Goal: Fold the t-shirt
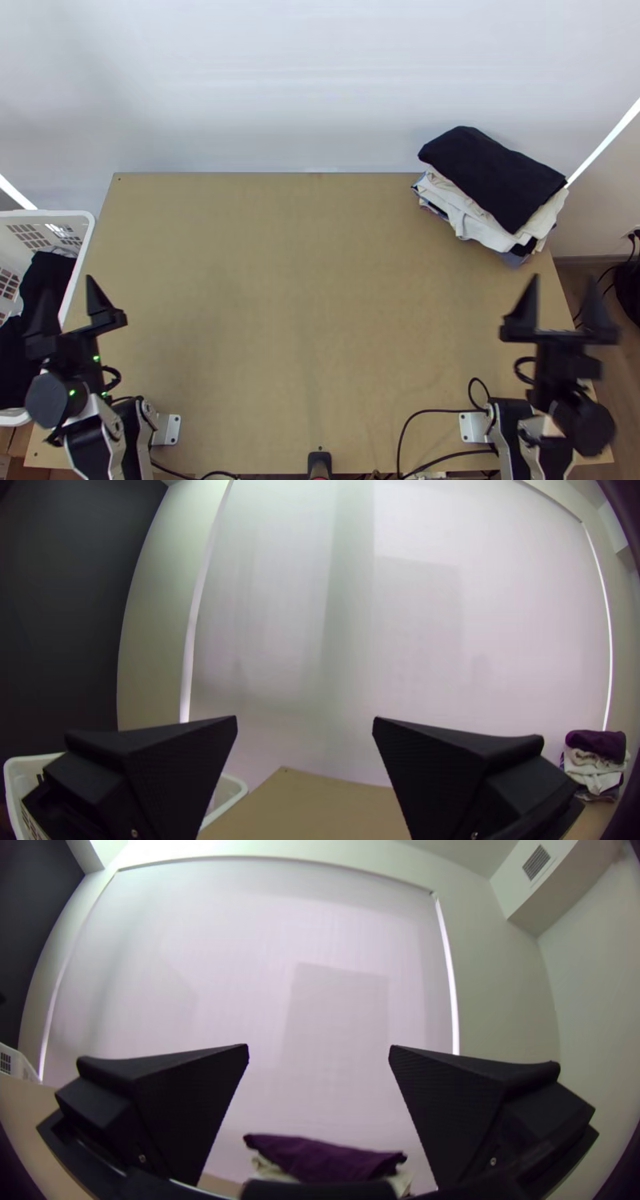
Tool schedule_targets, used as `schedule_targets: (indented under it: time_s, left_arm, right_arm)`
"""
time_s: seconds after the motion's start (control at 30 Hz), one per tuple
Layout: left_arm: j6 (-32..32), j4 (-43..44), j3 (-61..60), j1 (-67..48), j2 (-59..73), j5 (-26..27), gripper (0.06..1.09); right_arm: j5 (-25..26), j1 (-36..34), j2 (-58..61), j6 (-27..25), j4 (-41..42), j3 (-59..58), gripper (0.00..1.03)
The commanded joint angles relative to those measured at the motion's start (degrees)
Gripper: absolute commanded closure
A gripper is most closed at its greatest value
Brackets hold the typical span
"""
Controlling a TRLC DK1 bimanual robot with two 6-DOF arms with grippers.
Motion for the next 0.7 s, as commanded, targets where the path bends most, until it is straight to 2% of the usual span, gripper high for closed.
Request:
schedule_targets:
  time_s: [0.0,0.13,0.23,0.3,0.37,0.43,0.67]
  left_arm:
    - [2.5,2.0,-5.8,-0.3,-0.6,0.4,0.1]
    - [4.4,2.9,-11.9,-0.4,-0.7,0.4,0.1]
    - [5.3,3.0,-14.1,0.0,-0.7,0.4,0.1]
    - [5.7,1.7,-14.9,0.0,-0.7,0.4,0.1]
    - [5.7,-1.5,-14.6,-0.2,-0.6,0.4,0.1]
    - [5.3,-1.6,-14.6,-0.1,-0.7,0.3,0.1]
    - [5.4,-1.7,-14.6,0.7,-0.7,-0.2,0.1]
  right_arm:
    - [0.5,3.4,-0.5,0.7,0.8,-5.4,0.04]
    - [1.5,3.9,-0.5,0.5,0.9,-11.7,0.04]
    - [2.9,3.6,-0.4,6.2,-2.5,-11.9,0.04]
    - [3.3,3.7,-0.4,8.0,-7.3,-11.9,0.04]
    - [3.3,3.4,-0.4,10.8,-16.3,-11.9,0.04]
    - [3.4,3.3,-0.4,10.6,-23.8,-11.5,0.04]
    - [4.0,3.5,-0.1,10.6,-23.8,-11.5,0.04]
